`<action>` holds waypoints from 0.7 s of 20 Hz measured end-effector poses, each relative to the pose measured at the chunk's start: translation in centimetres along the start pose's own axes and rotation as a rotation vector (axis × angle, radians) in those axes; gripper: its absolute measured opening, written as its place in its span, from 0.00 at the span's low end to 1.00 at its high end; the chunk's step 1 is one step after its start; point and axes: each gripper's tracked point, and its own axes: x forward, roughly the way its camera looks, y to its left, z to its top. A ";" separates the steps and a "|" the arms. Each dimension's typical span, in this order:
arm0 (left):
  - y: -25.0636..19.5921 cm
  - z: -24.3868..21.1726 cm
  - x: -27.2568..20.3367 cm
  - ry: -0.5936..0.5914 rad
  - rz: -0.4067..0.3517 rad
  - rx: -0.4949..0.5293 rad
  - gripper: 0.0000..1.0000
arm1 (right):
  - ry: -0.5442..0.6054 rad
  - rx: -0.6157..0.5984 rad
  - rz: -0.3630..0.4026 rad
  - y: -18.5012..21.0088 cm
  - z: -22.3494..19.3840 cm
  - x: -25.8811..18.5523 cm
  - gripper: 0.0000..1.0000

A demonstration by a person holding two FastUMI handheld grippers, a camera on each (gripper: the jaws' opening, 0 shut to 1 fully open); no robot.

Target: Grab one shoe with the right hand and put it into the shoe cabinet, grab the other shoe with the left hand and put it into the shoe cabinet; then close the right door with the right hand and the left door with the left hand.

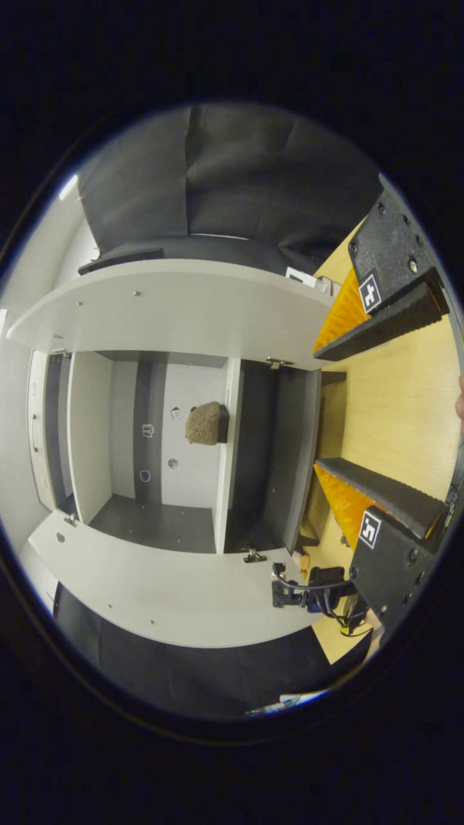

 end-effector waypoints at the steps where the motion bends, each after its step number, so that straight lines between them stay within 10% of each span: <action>1: -0.3 -0.2 -0.4 0.004 -0.015 0.010 0.13 | 0.001 -0.002 0.002 0.1 0.0 0.1 0.96; 2: -1.0 0.1 -1.2 -0.003 -0.039 0.024 0.01 | 0.001 -0.003 0.005 0.2 0.0 0.1 0.96; 14: -13.8 27.3 -14.7 -0.463 -0.177 0.122 0.01 | -0.030 -0.001 0.035 1.4 0.2 0.0 0.96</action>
